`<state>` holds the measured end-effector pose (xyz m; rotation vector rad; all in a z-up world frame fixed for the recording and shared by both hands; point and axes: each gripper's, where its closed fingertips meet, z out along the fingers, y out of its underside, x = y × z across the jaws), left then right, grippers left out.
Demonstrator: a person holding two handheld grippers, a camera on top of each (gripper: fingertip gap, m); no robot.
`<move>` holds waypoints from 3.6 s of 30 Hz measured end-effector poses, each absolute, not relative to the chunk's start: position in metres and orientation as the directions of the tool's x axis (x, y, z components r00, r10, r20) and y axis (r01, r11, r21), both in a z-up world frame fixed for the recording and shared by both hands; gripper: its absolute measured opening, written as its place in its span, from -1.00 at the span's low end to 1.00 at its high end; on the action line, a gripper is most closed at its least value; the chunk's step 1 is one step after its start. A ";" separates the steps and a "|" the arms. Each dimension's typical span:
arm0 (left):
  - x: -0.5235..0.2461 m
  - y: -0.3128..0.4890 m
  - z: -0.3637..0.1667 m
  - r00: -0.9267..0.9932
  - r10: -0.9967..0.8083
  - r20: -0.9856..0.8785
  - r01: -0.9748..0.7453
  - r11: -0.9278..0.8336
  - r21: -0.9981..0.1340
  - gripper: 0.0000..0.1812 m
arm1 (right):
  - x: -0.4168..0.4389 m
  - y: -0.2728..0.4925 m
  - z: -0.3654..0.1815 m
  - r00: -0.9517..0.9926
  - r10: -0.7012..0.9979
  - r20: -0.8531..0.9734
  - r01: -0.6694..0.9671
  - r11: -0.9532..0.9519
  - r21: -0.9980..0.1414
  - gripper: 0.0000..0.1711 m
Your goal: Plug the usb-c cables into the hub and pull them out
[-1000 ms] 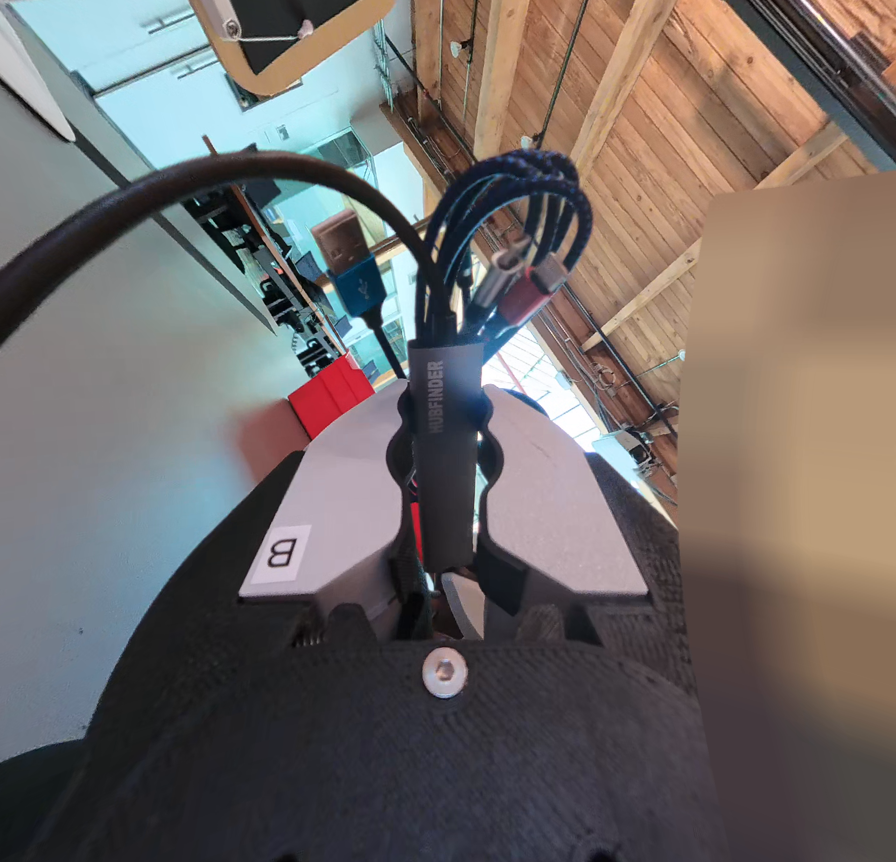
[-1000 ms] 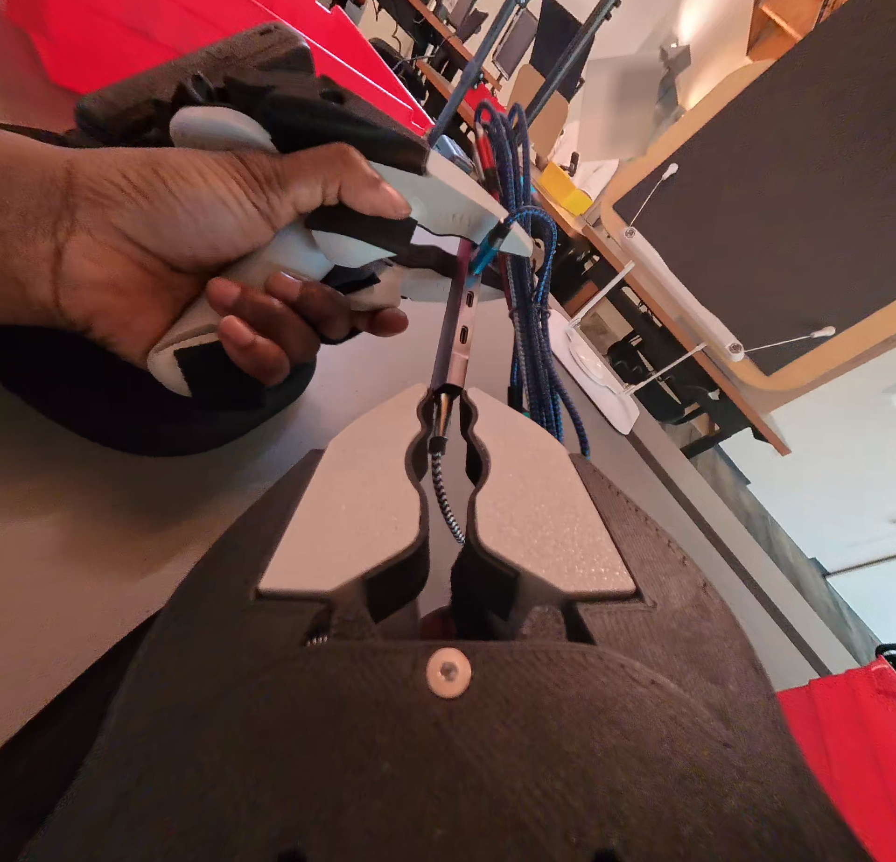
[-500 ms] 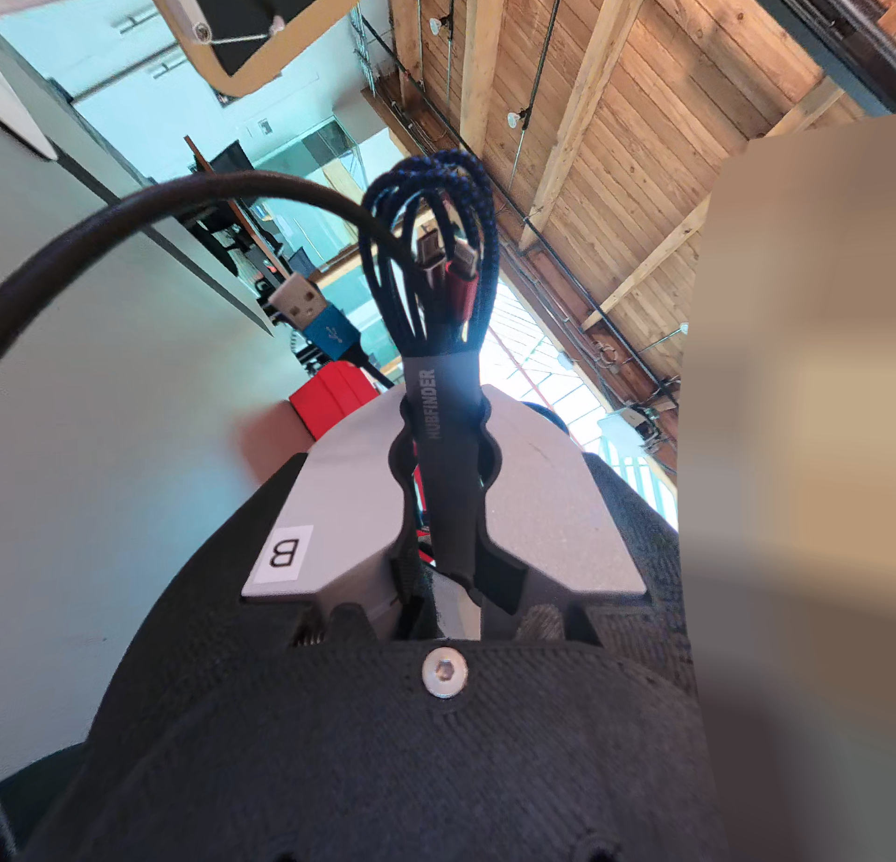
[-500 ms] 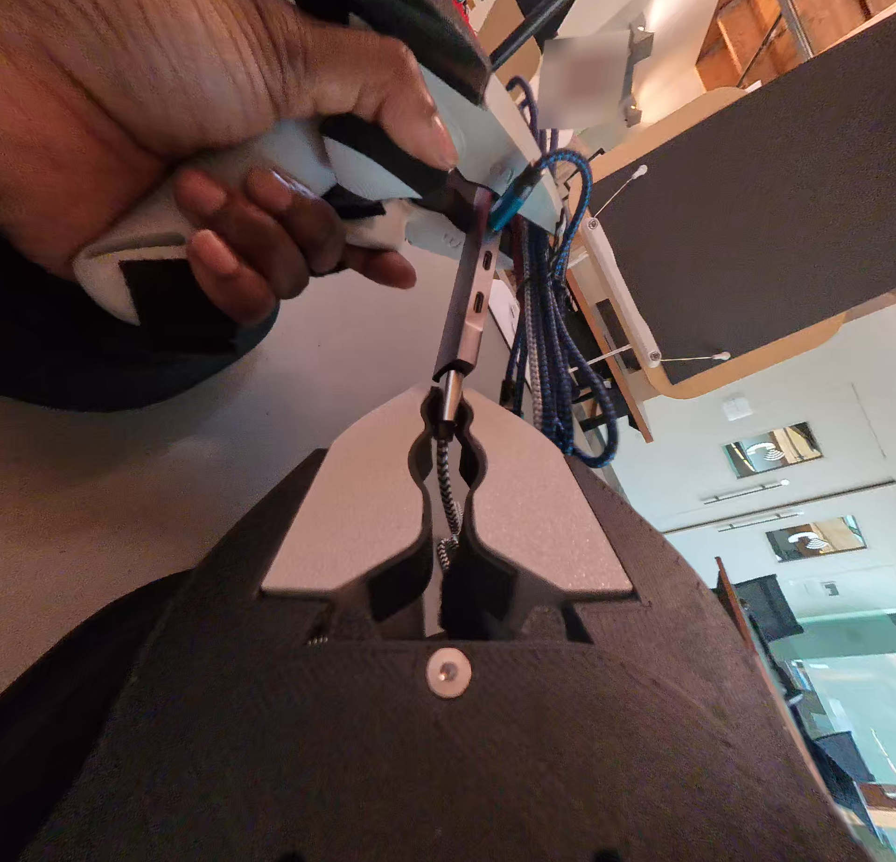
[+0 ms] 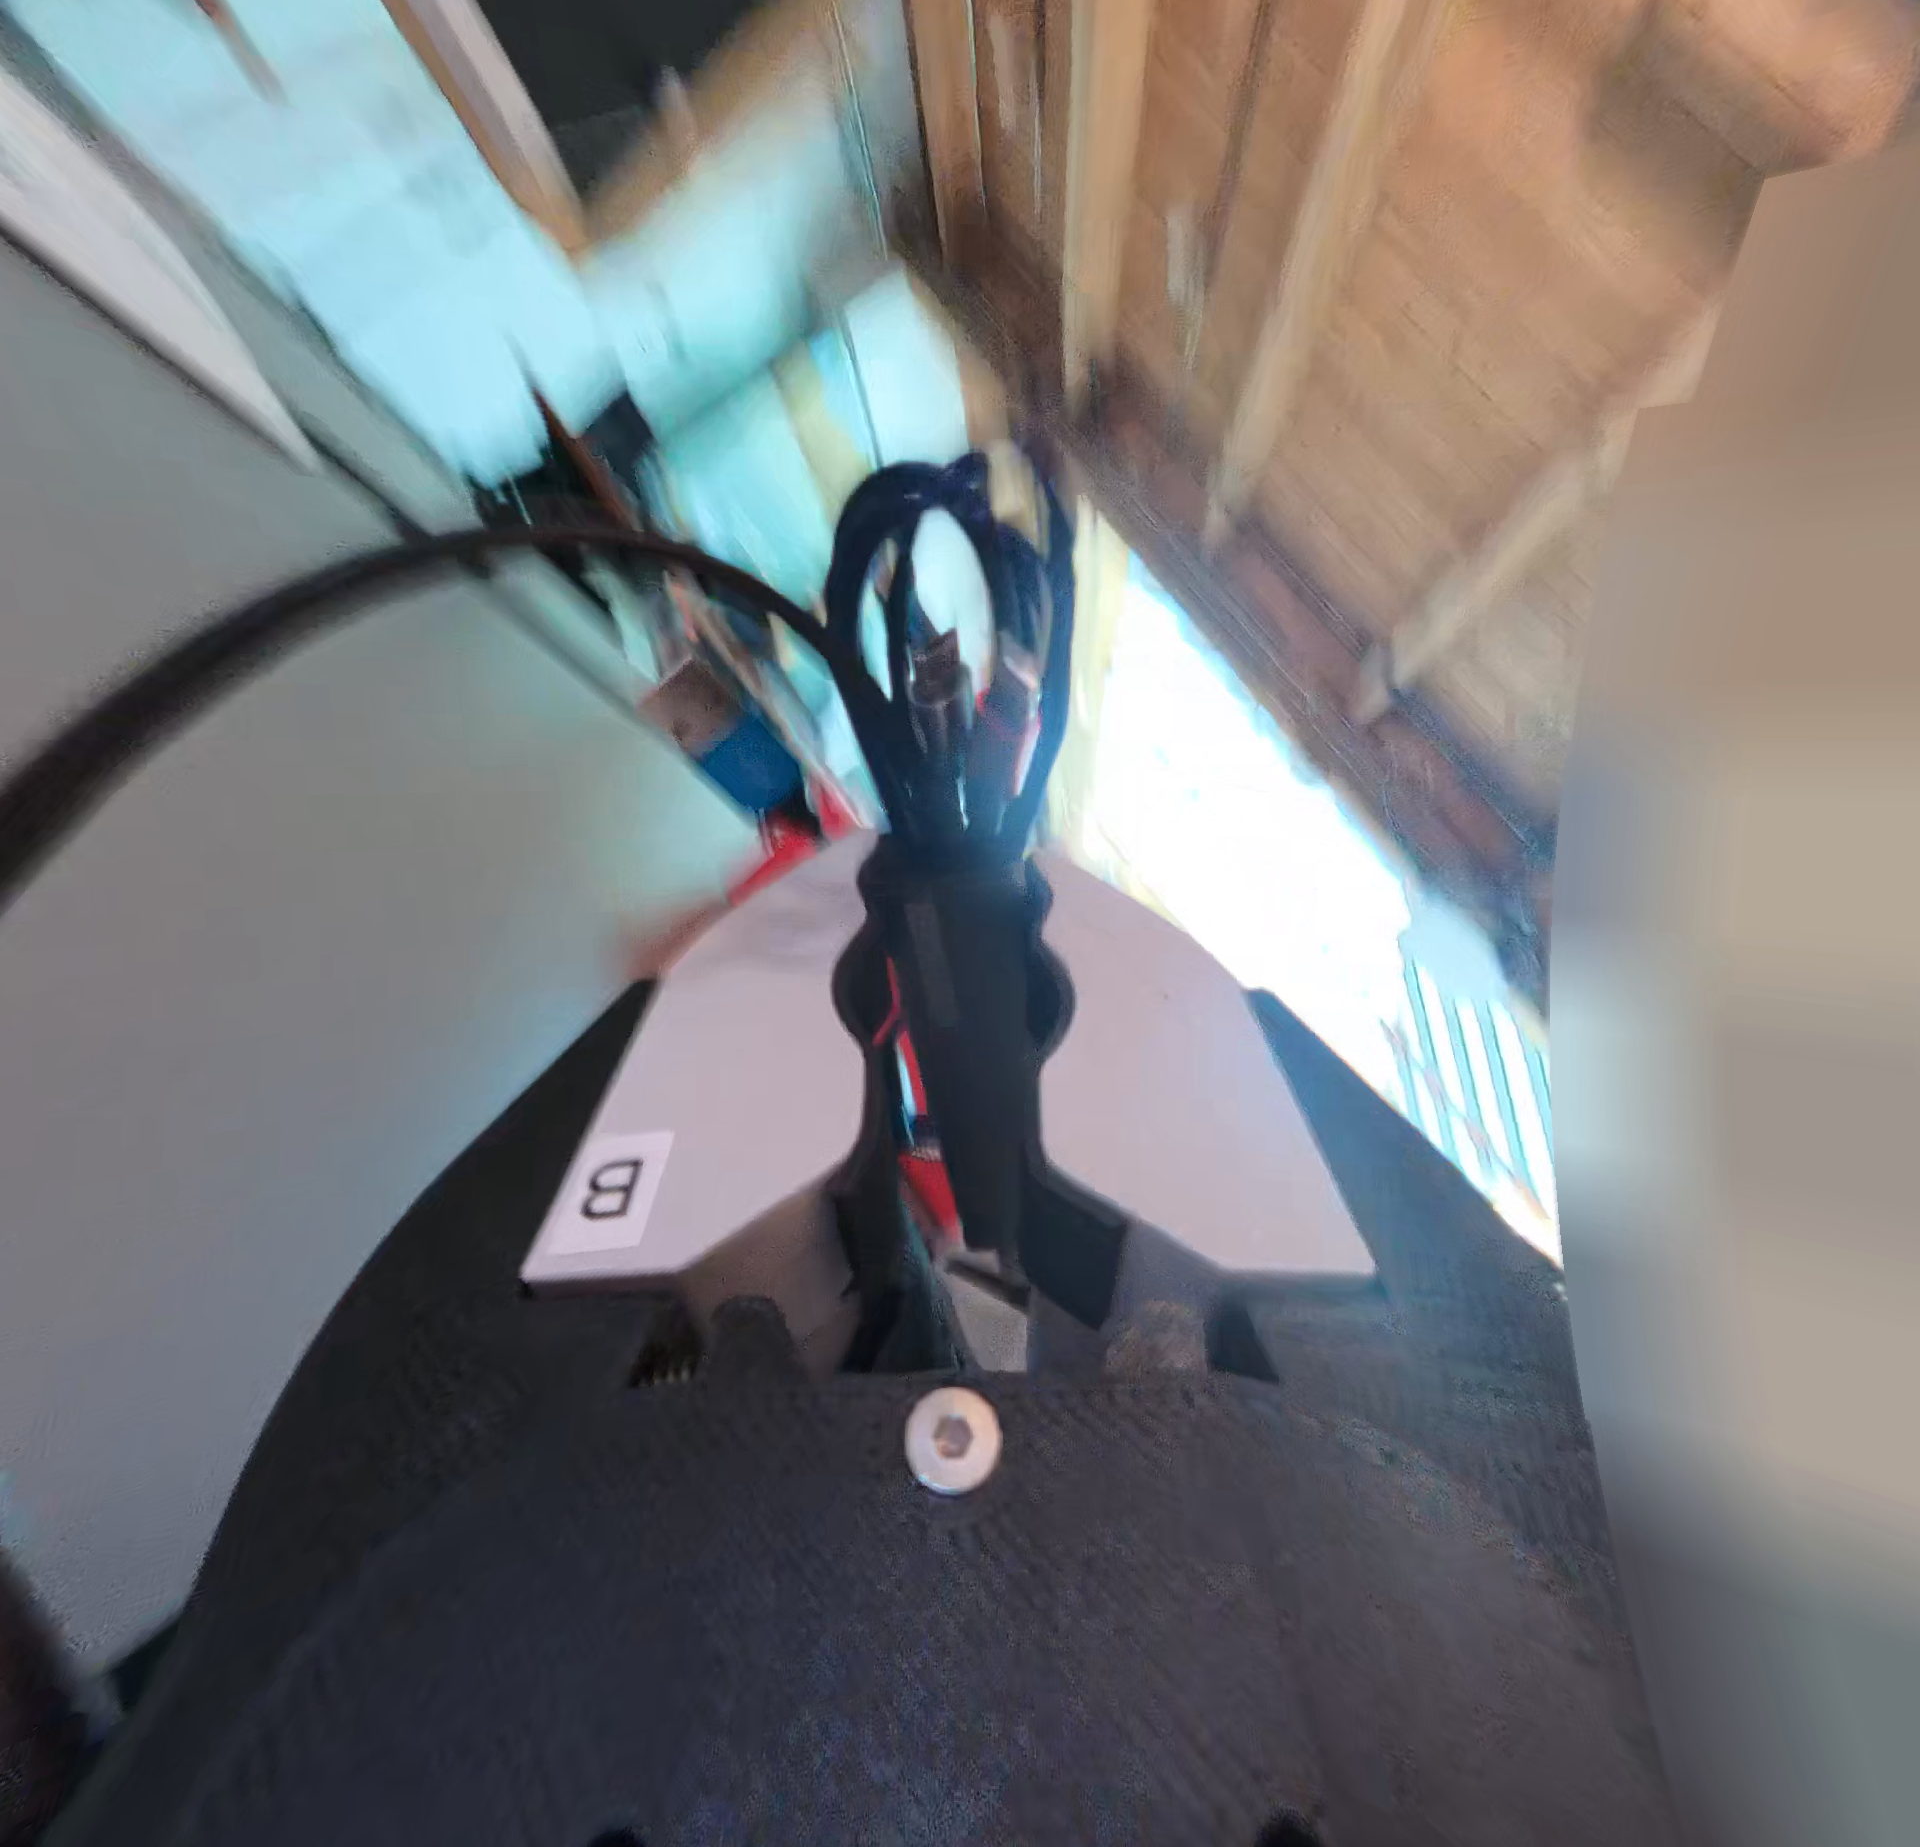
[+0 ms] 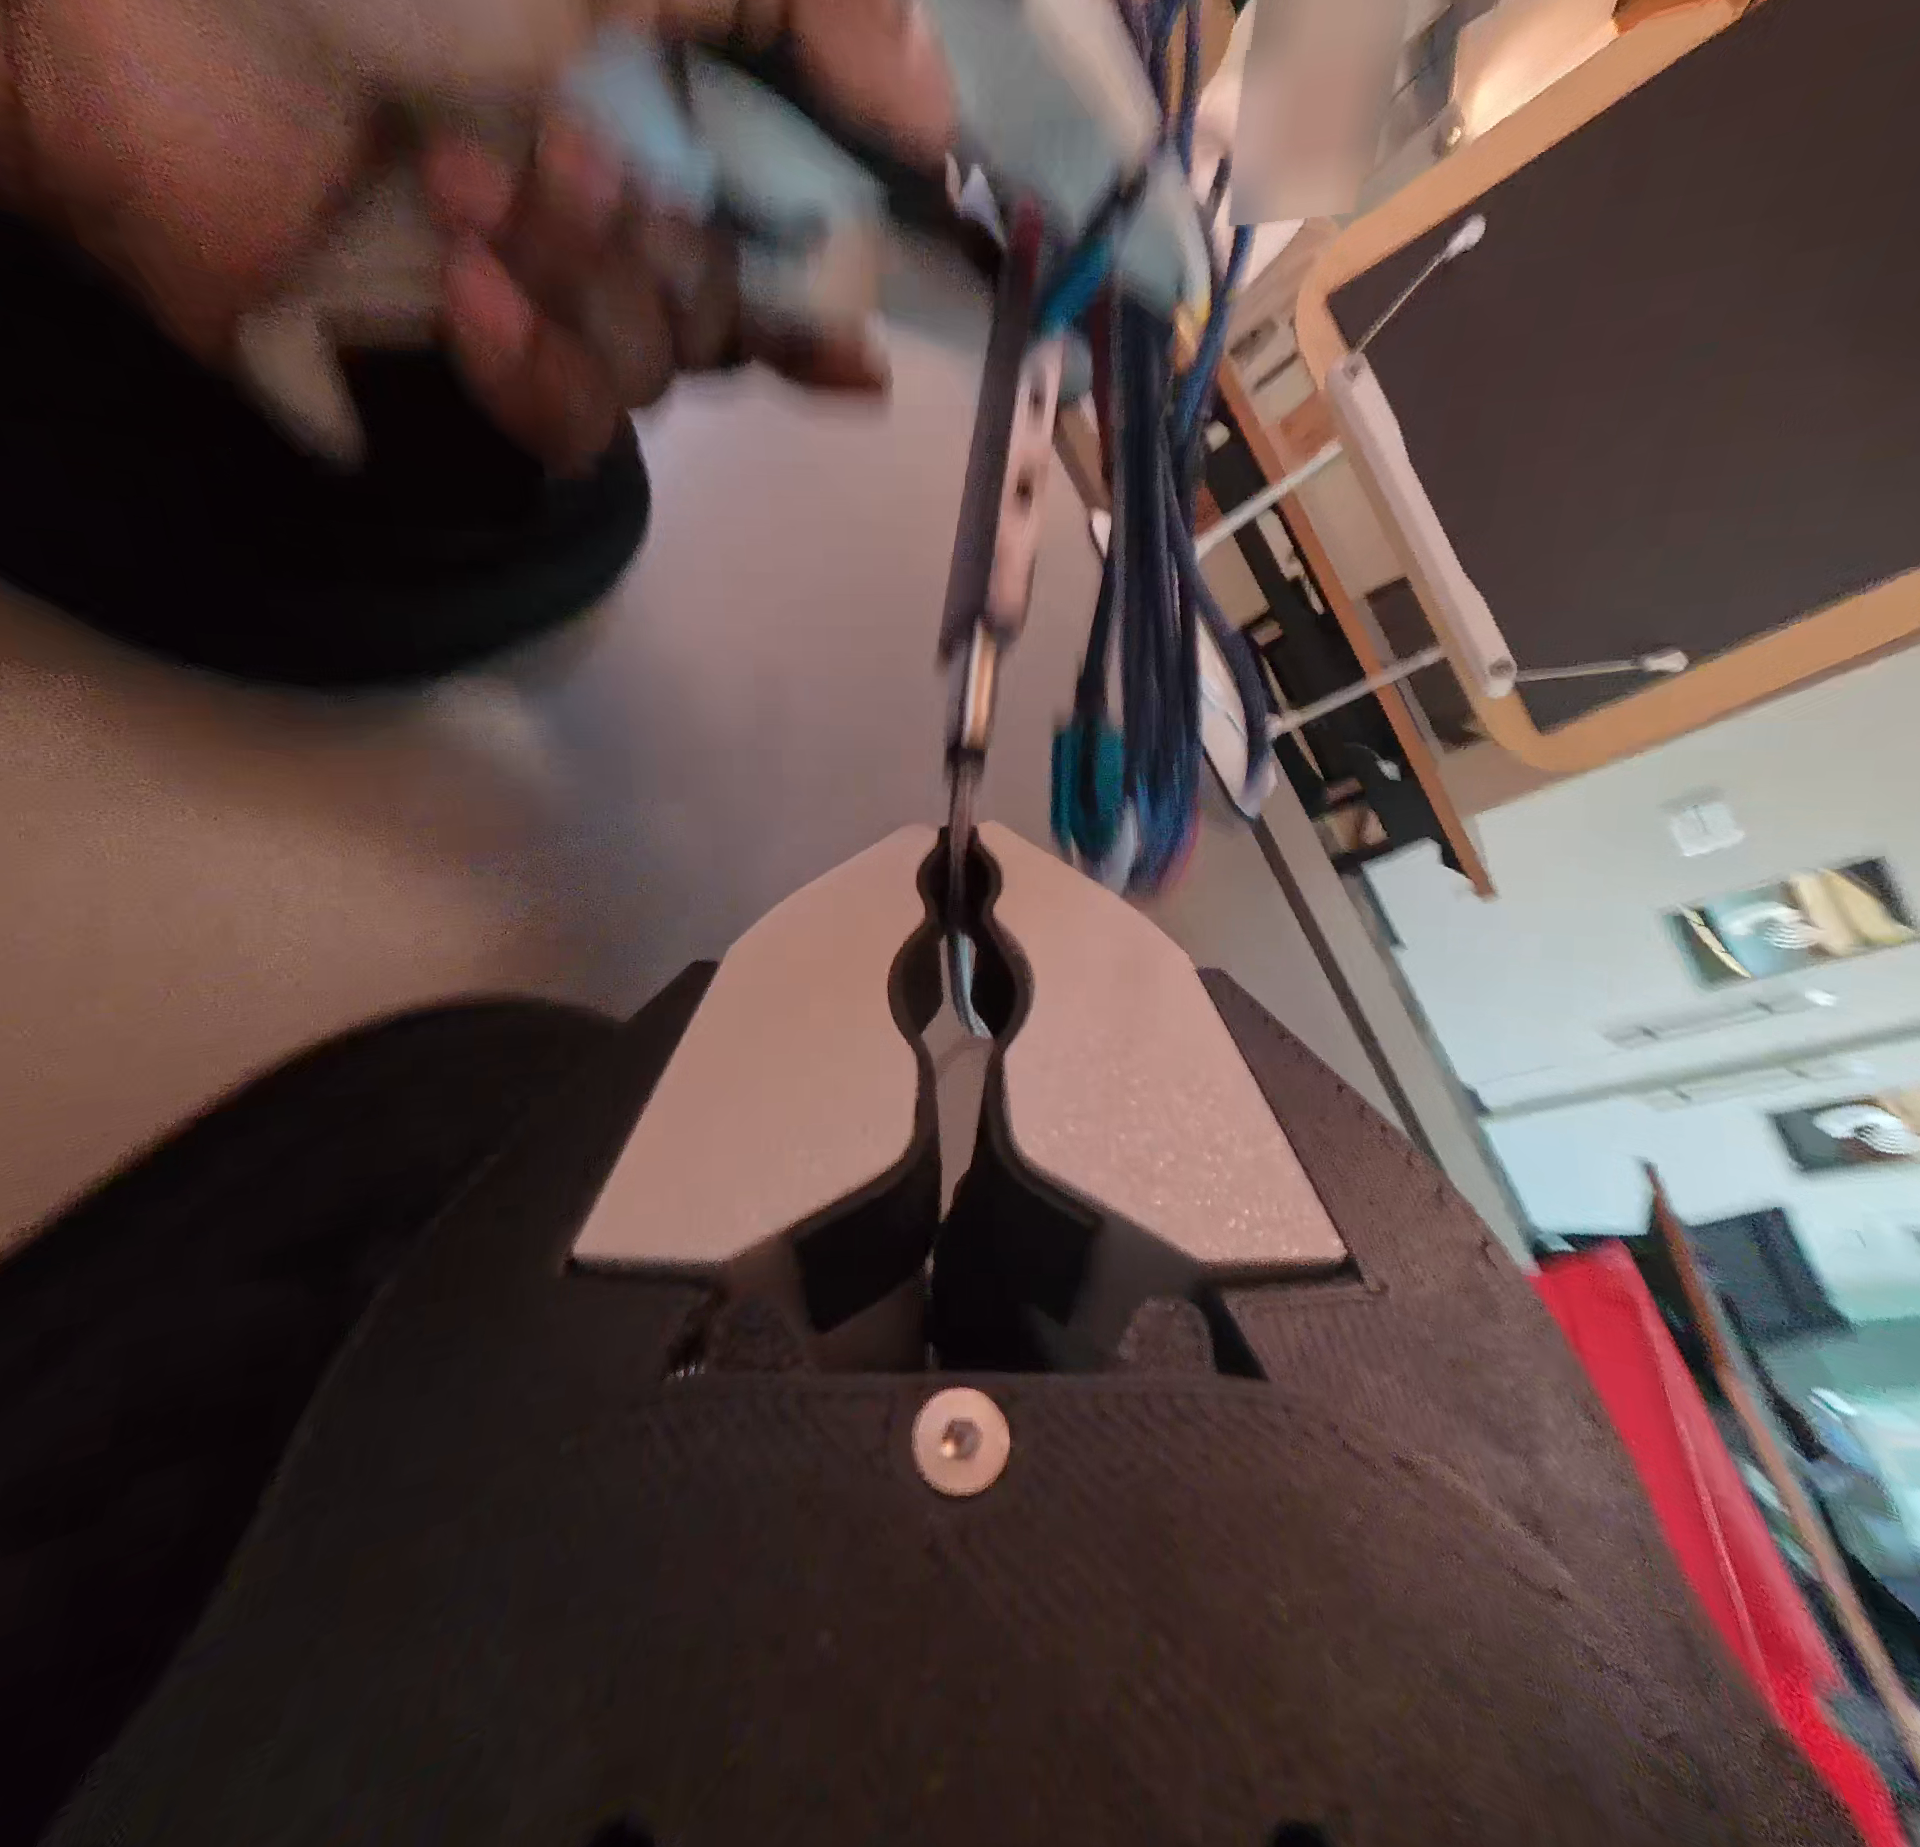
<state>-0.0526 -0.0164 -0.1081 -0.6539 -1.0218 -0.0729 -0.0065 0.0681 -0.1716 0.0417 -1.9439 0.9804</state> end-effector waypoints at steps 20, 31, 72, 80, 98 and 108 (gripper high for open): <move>-0.051 -0.024 -0.097 0.588 0.254 0.768 0.303 0.811 -0.500 -0.78 | 0.002 0.036 -0.177 -0.800 0.332 0.501 -0.233 0.598 -0.767 -0.99; -0.030 0.004 -0.081 0.703 0.209 0.679 0.372 0.706 -0.603 0.10 | 0.004 0.028 -0.135 -0.740 0.454 0.496 -0.312 0.421 -0.852 -1.00; -0.020 -0.014 -0.069 0.686 0.525 0.503 0.024 0.676 -0.737 -0.73 | 0.008 -0.018 -0.131 -0.851 0.413 0.324 -0.140 0.416 -0.899 -0.94; -0.014 -0.018 -0.071 0.674 0.565 0.476 0.010 0.637 -0.771 -0.72 | 0.012 -0.018 -0.133 -0.779 0.450 0.437 -0.266 0.394 -0.880 -0.93; -0.013 0.002 -0.081 0.676 0.650 0.347 0.025 0.450 -0.893 -0.74 | 0.006 0.072 -0.070 -0.837 0.423 0.347 -0.316 0.144 -0.938 -0.95; -0.012 -0.014 -0.080 0.671 0.639 0.375 -0.001 0.506 -0.862 -0.74 | -0.017 0.097 -0.111 -0.835 0.450 0.317 -0.167 0.341 -0.925 -0.94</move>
